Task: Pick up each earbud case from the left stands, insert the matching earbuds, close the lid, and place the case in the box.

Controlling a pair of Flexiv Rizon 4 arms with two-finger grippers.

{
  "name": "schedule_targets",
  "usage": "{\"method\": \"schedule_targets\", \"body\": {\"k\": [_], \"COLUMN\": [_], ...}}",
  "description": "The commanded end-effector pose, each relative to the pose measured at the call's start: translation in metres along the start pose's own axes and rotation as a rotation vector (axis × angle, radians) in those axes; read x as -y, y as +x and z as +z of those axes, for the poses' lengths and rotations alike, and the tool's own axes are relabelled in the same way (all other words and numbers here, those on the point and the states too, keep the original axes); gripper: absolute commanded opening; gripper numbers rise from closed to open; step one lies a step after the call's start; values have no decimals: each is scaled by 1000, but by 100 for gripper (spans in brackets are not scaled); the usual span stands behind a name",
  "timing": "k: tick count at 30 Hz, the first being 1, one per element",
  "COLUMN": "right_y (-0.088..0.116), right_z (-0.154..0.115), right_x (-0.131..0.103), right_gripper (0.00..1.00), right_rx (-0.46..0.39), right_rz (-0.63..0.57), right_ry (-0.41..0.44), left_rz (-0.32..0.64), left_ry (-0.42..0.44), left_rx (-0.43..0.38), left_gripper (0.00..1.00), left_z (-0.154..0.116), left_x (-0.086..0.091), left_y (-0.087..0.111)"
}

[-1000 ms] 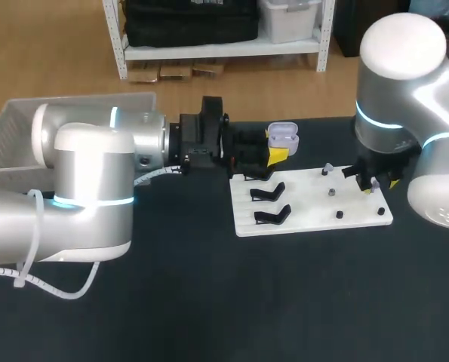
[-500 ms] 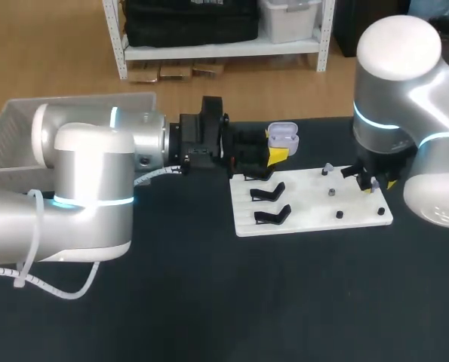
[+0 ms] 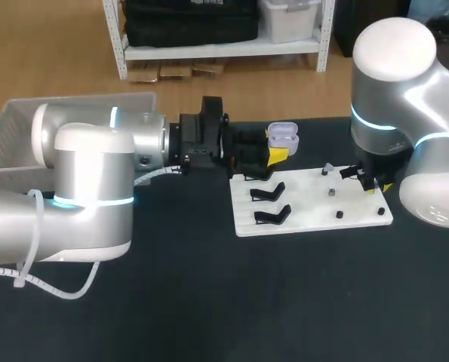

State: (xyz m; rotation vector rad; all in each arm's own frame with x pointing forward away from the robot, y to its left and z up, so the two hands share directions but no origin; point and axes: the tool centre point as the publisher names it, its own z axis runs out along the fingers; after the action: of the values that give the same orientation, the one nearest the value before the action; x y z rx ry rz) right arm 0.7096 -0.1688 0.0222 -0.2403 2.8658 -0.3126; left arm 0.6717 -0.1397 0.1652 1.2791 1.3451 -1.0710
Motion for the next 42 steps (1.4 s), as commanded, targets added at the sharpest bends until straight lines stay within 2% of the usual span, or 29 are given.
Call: {"method": "schedule_targets", "body": {"k": [1, 7, 15, 20, 27, 35, 42], "right_y": [0, -1, 5, 13, 31, 56, 67], "right_z": [2, -9, -79, -120, -161, -194, -206], "right_x": [-1, 3, 5, -3, -20, -41, -47], "right_gripper": [0, 0, 0, 0, 0, 0, 0], "right_rx": [-1, 8, 10, 10, -15, -26, -36], "right_rz": [3, 18, 31, -18, -112, -177, -219], "right_ry": [3, 11, -5, -34, -59, -96, -88], "left_rz": [0, 0, 0, 0, 0, 0, 0], "left_ry": [-7, -7, -7, -7, -7, -7, -7], "left_rx": [1, 1, 1, 1, 1, 1, 1], "left_gripper": [0, 0, 0, 0, 0, 0, 0], "left_z": [0, 0, 0, 0, 0, 0, 0], "left_x": [1, 1, 1, 1, 1, 1, 1], "left_y": [0, 0, 0, 0, 0, 0, 0]}}
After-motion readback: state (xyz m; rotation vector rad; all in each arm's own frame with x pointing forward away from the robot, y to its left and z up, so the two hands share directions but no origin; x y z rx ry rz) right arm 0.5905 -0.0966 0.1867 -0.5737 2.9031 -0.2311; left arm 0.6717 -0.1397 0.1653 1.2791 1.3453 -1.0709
